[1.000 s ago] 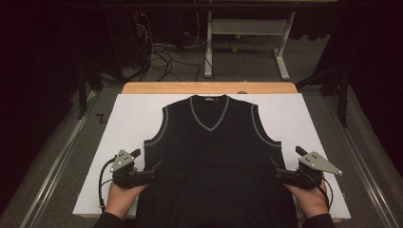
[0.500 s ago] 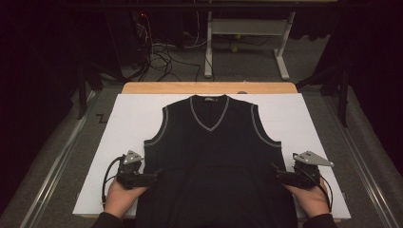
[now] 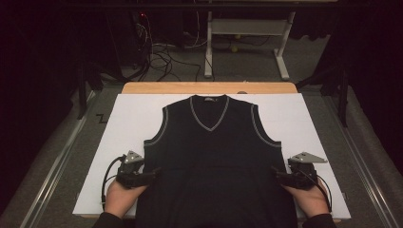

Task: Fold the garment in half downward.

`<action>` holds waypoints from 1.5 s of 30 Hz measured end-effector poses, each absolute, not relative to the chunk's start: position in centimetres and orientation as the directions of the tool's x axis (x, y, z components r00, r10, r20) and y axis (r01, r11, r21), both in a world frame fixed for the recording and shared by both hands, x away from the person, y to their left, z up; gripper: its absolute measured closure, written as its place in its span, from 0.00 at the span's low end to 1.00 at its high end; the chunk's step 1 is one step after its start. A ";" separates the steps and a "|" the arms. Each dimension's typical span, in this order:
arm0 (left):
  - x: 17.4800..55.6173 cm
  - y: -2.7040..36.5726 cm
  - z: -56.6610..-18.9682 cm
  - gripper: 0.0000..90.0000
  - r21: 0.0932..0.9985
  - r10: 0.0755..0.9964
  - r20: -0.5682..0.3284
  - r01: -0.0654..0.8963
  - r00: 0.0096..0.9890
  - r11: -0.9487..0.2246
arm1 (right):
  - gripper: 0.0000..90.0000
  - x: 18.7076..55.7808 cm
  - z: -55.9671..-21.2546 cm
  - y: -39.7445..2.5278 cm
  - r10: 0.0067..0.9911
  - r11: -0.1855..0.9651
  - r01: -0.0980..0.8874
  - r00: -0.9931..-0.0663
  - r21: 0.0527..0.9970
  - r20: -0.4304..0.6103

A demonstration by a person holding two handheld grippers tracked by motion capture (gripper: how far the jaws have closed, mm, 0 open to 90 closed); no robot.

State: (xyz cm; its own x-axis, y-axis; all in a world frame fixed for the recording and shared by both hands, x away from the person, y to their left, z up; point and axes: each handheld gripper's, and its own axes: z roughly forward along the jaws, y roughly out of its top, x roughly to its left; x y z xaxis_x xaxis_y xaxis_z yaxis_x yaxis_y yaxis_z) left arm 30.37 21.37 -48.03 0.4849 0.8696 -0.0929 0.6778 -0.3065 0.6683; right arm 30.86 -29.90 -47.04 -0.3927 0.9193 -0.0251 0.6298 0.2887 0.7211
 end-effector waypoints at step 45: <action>27.6 22.8 -46.9 0.83 0.694 0.772 -0.179 0.635 0.609 -0.340 | 0.96 27.7 -45.9 -31.1 0.877 0.325 0.566 -0.480 0.757 -0.018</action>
